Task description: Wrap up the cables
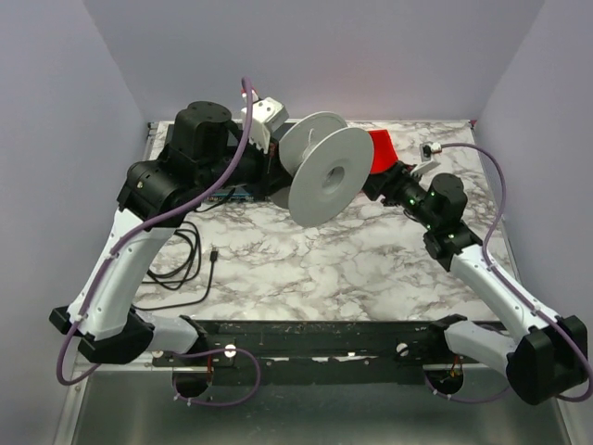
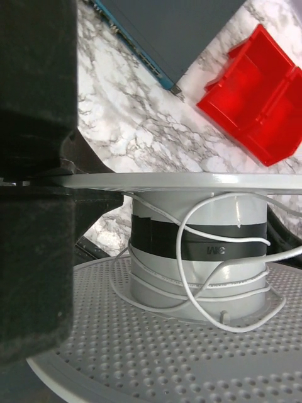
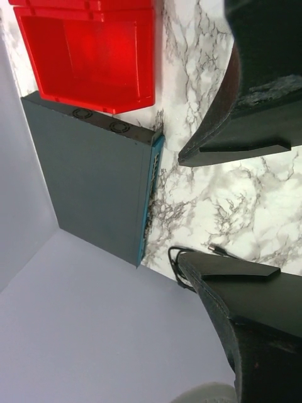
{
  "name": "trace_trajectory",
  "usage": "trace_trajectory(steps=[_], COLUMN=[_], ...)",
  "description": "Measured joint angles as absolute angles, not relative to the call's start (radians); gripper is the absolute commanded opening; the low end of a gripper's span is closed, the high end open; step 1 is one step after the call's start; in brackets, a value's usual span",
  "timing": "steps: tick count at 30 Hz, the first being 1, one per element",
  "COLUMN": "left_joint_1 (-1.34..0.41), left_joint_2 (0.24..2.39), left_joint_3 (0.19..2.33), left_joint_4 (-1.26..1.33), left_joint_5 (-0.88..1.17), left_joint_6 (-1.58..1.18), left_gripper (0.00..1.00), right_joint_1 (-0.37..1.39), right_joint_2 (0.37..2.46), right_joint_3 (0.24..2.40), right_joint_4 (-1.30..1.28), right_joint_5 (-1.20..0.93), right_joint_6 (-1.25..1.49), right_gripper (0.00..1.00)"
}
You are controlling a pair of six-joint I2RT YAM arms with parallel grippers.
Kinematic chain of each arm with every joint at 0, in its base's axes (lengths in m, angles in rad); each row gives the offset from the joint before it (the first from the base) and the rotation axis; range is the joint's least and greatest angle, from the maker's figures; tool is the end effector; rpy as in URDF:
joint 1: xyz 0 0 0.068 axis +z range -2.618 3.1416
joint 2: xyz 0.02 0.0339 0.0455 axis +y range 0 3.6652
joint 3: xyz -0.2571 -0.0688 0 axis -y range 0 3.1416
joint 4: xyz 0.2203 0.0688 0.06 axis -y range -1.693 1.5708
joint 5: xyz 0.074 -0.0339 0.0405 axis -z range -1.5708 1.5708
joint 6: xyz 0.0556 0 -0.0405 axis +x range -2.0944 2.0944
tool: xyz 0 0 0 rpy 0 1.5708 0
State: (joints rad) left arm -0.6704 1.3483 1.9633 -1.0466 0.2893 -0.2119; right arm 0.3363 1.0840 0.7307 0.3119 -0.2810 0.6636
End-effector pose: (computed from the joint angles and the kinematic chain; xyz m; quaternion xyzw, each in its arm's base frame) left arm 0.1658 -0.1517 0.4871 0.2651 0.7939 -0.3376 0.4307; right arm 0.2351 0.0985 0.3155 0.0207 0.7207 0.4173 0.5532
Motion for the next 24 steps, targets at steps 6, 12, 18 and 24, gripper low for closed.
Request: trace_trajectory(steps=[6,12,18,24], left_joint_1=[-0.578,-0.524,-0.489,-0.442], left_joint_2=[1.252,1.222,1.211,1.198], left_joint_3=[1.857,1.847,1.841,1.837], left_joint_4=[-0.979,-0.951,-0.924,-0.863], left_joint_5=[0.505,0.723,0.93,1.092], left_joint_6=[-0.096,-0.005,0.041,0.033], left_gripper=[0.0,0.0,0.0,0.0], right_joint_1=[0.336,0.336,0.336,0.336], right_joint_2=[0.994,0.876,0.756,0.684], right_joint_3=[0.752,0.752,0.73,0.722], right_joint_4=[0.165,0.093,0.104,0.121], right_joint_5=[-0.236,-0.279,-0.426,-0.555], right_joint_6=[0.655,0.653,0.653,0.655], right_gripper=[0.64,0.64,0.65,0.65])
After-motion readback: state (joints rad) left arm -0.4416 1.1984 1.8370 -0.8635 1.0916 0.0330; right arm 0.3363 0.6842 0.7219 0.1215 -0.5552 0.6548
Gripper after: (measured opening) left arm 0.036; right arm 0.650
